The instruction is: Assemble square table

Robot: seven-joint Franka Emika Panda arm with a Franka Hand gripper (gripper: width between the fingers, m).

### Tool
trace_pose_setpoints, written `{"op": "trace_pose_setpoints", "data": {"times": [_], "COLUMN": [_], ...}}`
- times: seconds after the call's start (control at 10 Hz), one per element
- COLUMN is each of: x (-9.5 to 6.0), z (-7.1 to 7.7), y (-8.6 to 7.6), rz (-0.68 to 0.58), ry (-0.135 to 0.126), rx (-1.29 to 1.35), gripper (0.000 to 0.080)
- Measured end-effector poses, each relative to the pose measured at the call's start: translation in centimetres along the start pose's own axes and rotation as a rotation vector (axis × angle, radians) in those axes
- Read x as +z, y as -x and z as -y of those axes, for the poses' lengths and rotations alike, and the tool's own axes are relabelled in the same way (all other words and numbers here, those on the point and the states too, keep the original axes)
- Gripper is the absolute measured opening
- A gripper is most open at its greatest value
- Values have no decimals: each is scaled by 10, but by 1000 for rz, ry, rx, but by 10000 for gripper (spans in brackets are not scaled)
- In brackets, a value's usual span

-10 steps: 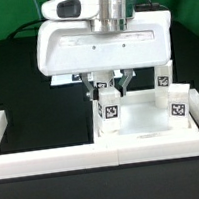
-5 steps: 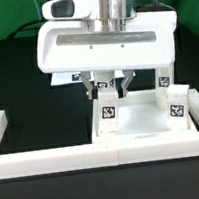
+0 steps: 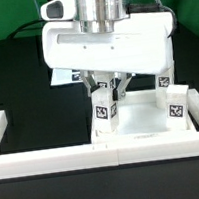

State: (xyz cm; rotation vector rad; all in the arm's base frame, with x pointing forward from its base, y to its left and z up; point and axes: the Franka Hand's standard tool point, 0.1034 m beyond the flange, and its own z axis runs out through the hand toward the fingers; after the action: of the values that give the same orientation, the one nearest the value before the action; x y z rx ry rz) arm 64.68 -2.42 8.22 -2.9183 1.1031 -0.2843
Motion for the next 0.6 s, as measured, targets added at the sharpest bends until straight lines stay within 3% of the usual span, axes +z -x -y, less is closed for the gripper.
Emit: {"op": "trace_pose_setpoints", "data": {"times": [0.6], "x": [1], "z": [-1], "y": [-2], "rz": [22], "ry": [-23], "rx": [501], "gripper": [294]}}
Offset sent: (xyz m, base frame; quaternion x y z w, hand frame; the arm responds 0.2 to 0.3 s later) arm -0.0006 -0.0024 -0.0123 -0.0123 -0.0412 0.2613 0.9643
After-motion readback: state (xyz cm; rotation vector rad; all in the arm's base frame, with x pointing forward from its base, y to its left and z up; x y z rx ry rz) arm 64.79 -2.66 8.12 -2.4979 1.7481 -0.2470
